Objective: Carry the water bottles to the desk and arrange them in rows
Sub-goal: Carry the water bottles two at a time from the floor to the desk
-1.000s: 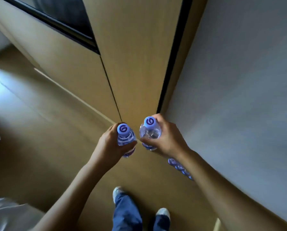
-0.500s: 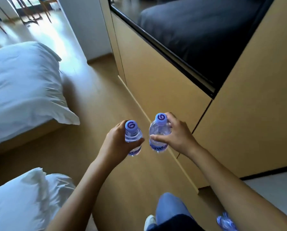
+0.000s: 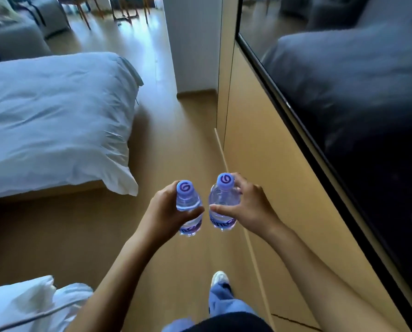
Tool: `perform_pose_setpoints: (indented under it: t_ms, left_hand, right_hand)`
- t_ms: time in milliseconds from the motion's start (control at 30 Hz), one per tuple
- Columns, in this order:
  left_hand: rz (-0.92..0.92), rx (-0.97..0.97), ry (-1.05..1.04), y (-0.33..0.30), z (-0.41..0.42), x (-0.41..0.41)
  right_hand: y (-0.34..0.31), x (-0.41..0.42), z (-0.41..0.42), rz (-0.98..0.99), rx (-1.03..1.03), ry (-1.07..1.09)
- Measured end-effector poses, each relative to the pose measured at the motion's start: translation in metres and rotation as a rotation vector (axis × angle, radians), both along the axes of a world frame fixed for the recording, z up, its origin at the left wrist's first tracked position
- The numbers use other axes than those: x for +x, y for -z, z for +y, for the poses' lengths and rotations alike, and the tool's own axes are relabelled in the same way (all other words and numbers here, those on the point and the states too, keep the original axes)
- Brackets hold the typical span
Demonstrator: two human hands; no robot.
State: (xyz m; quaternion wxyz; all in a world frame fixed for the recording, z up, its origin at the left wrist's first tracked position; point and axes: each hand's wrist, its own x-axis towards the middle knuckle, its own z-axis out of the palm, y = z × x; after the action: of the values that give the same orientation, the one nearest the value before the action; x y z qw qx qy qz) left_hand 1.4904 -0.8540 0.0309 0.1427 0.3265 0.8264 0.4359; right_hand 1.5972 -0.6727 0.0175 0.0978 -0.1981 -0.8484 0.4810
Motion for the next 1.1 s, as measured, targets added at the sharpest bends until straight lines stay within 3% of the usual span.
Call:
perform_pose_setpoints:
  t_ms: [367, 833, 1100]
  left_hand:
    - [0.019, 0.079, -0.183, -0.005, 0.103, -0.215]
    - [0.094, 0.088, -0.146, -0.006, 0.211, -0.579]
    - [-0.024, 0.114, -0.216, 0.01, 0.295, -0.782]
  right_hand:
    - [-0.005, -0.241, 0.118, -0.002, 0.019, -0.156]
    - [-0.008, -0.599, 0.231, -0.011, 0.015, -0.15]
    - [0.01, -0.808, 0.318, -0.001, 0.002, -0.176]
